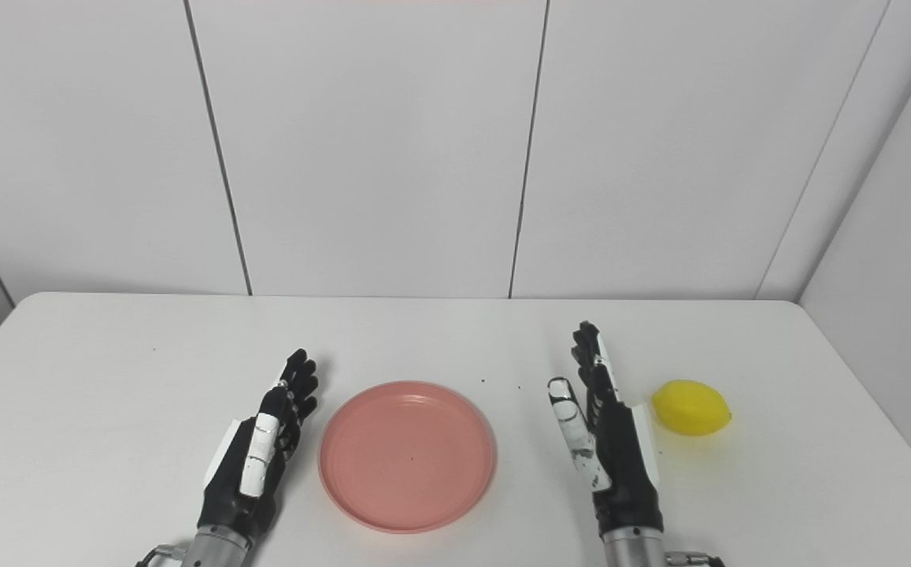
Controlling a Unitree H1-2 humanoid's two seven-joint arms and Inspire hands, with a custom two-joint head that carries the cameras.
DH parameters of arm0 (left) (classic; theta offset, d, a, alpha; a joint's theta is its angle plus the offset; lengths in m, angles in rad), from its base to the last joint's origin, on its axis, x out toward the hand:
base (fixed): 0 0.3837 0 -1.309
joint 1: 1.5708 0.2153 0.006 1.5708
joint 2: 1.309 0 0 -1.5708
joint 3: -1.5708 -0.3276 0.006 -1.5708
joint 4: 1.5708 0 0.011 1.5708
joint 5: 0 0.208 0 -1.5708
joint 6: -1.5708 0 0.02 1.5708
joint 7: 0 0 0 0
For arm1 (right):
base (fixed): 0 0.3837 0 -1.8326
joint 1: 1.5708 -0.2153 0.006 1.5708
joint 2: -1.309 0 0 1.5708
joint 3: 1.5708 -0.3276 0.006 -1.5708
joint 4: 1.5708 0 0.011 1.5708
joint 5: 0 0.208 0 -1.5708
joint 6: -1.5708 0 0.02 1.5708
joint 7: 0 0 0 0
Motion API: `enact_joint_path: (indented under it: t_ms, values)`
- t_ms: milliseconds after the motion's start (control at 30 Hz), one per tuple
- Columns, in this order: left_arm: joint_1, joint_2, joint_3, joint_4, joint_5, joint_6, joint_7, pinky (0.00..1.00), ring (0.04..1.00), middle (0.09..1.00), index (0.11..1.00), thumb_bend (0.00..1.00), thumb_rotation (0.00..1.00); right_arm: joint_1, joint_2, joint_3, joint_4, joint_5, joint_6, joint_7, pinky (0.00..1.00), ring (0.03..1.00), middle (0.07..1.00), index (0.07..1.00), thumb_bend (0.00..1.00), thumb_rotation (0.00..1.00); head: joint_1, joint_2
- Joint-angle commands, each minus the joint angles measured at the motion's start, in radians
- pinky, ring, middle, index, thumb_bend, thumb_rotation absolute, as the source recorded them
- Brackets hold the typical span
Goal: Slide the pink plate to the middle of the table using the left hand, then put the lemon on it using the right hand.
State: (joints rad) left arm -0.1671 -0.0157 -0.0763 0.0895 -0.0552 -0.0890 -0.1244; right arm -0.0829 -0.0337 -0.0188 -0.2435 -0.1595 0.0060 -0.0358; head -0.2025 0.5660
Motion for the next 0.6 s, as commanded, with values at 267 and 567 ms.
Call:
enact_joint_path:
  t_ms: [267,567]
  values:
    - [-0.007,0.030,0.009,0.030,-0.003,0.038,-0.014,1.00,1.000,1.000,1.000,0.76,1.00,-0.102,-0.237,-0.016,-0.180,-0.265,0.309,0.115,0.84,0.872,0.867,0.869,0.75,0.31,-0.045,0.012]
    - [-0.014,0.052,0.012,0.045,-0.039,0.053,-0.050,1.00,1.000,1.000,1.000,0.78,1.00,-0.093,-0.370,-0.036,-0.146,-0.440,0.407,0.132,0.73,0.840,0.876,0.859,0.87,0.25,-0.142,-0.021]
